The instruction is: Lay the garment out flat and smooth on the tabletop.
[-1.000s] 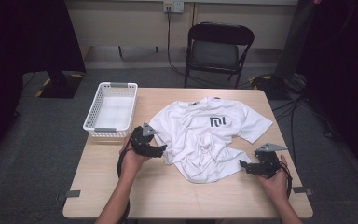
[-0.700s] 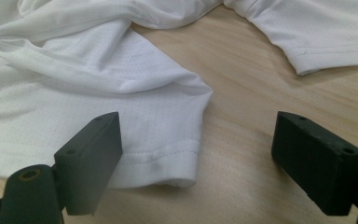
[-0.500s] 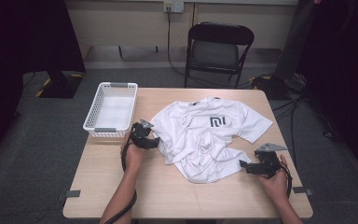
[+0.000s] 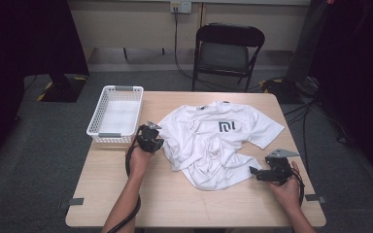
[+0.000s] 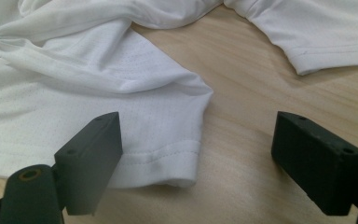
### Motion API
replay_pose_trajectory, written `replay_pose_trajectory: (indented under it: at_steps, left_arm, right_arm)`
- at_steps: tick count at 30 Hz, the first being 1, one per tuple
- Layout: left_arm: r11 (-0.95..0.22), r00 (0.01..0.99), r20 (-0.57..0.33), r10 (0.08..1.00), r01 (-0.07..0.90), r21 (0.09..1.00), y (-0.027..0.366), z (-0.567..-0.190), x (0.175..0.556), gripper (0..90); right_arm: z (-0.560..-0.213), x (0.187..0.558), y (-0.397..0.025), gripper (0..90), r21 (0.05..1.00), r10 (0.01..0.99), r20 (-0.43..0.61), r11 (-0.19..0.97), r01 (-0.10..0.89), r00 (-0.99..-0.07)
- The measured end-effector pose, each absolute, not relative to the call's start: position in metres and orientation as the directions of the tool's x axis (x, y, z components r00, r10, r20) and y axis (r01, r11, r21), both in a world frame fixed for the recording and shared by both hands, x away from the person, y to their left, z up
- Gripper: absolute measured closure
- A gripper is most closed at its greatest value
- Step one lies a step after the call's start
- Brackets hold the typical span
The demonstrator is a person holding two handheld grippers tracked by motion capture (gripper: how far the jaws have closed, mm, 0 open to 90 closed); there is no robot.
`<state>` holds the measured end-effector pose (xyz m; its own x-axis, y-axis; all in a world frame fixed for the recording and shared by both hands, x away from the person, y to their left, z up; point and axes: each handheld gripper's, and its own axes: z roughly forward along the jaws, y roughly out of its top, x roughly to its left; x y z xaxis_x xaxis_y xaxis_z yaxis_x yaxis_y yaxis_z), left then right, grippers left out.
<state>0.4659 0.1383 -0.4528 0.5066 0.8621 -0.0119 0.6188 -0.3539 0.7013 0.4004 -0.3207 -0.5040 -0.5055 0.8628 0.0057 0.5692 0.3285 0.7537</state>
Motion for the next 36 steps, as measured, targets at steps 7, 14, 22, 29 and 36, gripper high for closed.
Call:
replay_pose_trajectory:
  at_steps: [7,14,22,29,36]
  left_arm:
    - [-0.347,0.498,0.008,0.867,0.593,0.726,0.146,-0.464,0.470,62.0]
    - [-0.340,0.488,-0.008,0.873,0.619,0.707,0.133,-0.487,0.487,48.8]
    - [-0.315,0.490,-0.068,0.869,0.654,0.688,0.130,-0.472,0.486,86.9]
    - [-0.333,0.475,-0.018,0.880,0.643,0.690,0.141,-0.441,0.477,88.1]
    - [-0.356,0.487,0.020,0.873,0.611,0.707,0.128,-0.417,0.476,88.0]
  right_arm:
    - [-0.504,0.400,-0.321,14.9,0.754,0.862,0.006,0.329,0.569,-0.506]
    - [-0.504,0.400,-0.321,14.9,0.754,0.861,0.006,0.330,0.568,-0.509]
    - [-0.504,0.400,-0.321,15.0,0.754,0.860,0.007,0.331,0.568,-0.510]
    - [-0.504,0.400,-0.321,15.0,0.754,0.860,0.006,0.331,0.567,-0.511]
    - [-0.504,0.399,-0.321,15.0,0.754,0.859,0.007,0.332,0.568,-0.512]
